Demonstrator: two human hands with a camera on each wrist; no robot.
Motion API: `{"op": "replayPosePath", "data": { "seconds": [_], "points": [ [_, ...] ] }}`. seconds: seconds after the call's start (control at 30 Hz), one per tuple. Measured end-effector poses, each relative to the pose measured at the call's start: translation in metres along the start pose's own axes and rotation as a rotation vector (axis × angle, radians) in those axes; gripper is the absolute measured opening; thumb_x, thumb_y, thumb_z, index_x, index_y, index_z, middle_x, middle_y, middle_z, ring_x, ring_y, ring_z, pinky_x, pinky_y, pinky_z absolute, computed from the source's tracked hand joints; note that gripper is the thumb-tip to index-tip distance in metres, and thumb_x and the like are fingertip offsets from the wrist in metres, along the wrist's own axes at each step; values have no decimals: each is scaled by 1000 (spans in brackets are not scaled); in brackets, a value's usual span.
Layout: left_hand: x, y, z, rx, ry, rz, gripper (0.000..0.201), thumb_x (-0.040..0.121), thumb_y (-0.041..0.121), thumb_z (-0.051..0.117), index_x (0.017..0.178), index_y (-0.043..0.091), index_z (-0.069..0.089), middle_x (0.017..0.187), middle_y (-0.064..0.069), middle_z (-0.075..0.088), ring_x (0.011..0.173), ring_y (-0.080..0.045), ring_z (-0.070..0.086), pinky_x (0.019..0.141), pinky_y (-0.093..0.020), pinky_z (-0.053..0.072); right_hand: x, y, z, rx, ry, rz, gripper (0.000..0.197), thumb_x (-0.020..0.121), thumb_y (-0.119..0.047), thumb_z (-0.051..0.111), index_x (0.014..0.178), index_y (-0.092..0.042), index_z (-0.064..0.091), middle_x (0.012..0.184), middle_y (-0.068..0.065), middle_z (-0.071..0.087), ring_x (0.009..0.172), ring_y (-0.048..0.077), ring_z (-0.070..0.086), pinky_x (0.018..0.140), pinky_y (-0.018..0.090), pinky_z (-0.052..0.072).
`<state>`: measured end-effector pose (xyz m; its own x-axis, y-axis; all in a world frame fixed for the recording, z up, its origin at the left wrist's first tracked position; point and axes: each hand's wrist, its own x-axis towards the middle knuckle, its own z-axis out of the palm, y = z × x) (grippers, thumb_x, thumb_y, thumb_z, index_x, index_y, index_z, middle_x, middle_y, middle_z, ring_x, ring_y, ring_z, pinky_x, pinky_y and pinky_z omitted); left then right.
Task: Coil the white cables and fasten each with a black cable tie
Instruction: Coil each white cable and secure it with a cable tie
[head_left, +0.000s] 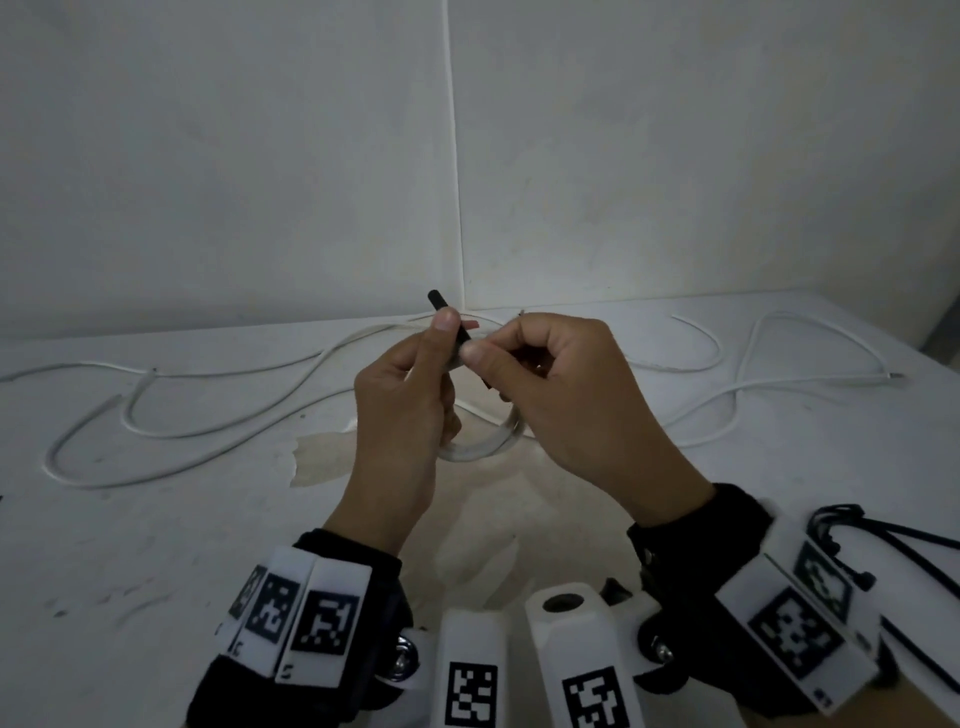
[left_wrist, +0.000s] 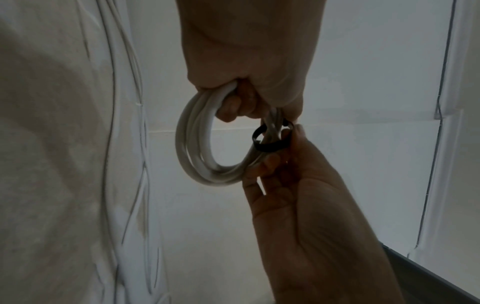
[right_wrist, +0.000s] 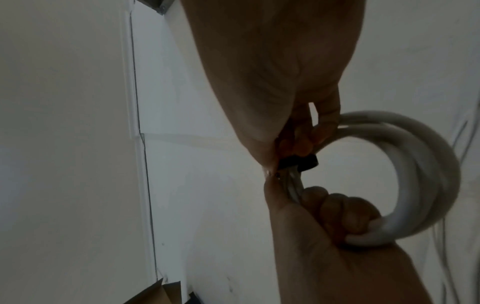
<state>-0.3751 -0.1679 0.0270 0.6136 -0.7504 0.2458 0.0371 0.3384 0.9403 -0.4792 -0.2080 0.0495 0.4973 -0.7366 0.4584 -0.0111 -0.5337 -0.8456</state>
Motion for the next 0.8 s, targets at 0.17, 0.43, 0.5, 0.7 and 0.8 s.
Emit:
{"op": "replayPosePath", "data": {
  "seconds": [0.17,0.43,0.5,0.7,0.8],
  "points": [
    [-1,-2,0,5,-26,0,23,90,31,52,79,24,71,41,10,30,38,-5,25,37,-18,27,1,6,1,-19,32,-7,11,82,-17,66,83,-8,72,74,0,69,69,15,62,65,23,50],
    [0,7,-1,-37,-11,12,25,91,33,48,84,19,67,37,10,37,38,-4,25,38,-17,25,2,6,-3,-22,-63,-58,9,86,-11,62,77,-14,63,64,-15,56,55,-4,51,55,6,37],
    [-1,6,0,-22,-14,26,22,90,31,50,84,19,68,38,11,37,38,-4,25,38,-17,27,1,5,-2,-5,-36,-79,10,87,-11,61,77,-12,63,64,-12,55,54,-2,49,54,8,37],
    [-3,2,4,46,-25,44,19,89,30,53,86,19,69,39,10,33,37,-5,27,39,-18,27,0,5,3,-21,72,-75,13,86,-20,62,76,-12,65,64,-6,61,58,7,54,57,21,47],
    [0,5,-1,93,-51,41,18,88,29,54,84,20,69,38,10,35,38,-5,27,41,-20,26,2,3,-5,-17,79,-77,18,79,-23,70,67,-9,66,55,-8,58,49,4,50,49,17,42]
  ]
}}
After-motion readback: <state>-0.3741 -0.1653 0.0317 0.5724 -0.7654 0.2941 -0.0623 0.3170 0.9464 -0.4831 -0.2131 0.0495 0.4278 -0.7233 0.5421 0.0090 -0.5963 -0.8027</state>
